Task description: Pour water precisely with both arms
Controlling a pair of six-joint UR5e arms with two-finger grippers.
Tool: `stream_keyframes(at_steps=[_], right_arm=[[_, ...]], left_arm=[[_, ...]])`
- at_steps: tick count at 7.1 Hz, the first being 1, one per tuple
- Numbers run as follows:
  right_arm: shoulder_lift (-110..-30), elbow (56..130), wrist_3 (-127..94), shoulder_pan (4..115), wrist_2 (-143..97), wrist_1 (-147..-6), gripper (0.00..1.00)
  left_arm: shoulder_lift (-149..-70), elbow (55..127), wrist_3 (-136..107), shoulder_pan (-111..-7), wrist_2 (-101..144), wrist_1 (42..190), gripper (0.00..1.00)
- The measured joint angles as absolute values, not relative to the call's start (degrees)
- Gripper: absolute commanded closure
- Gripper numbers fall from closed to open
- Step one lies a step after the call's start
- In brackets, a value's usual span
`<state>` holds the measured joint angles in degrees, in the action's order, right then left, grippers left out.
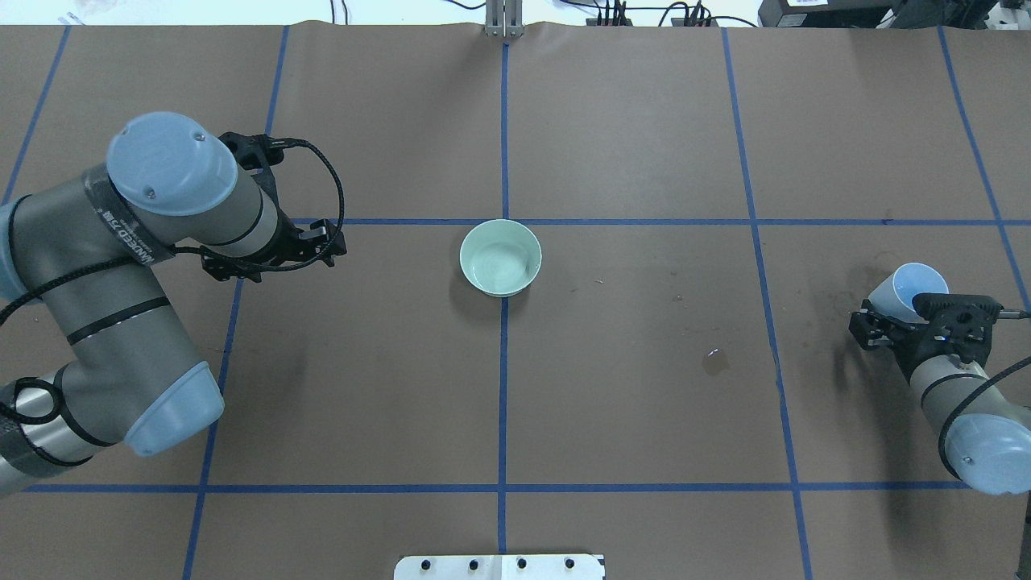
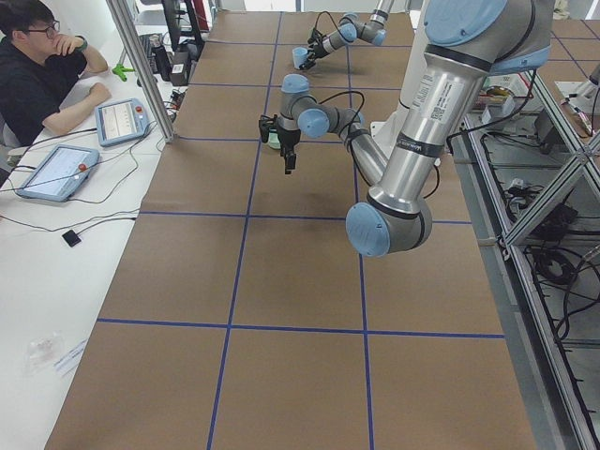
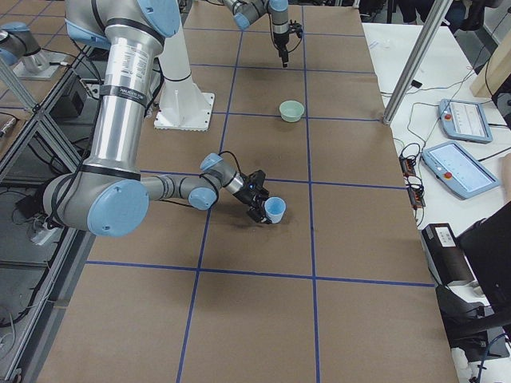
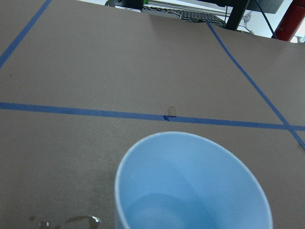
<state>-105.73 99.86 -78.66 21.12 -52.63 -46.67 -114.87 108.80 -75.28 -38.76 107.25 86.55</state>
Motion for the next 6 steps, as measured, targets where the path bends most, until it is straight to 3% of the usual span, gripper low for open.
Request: stream_keyframes(at_steps=[6], right_arm=[[-105.7, 99.9, -78.5, 21.9, -52.6, -46.7, 0.01]], left_arm=[[-114.9, 108.8, -75.5, -38.8, 107.2, 86.6, 0.00]])
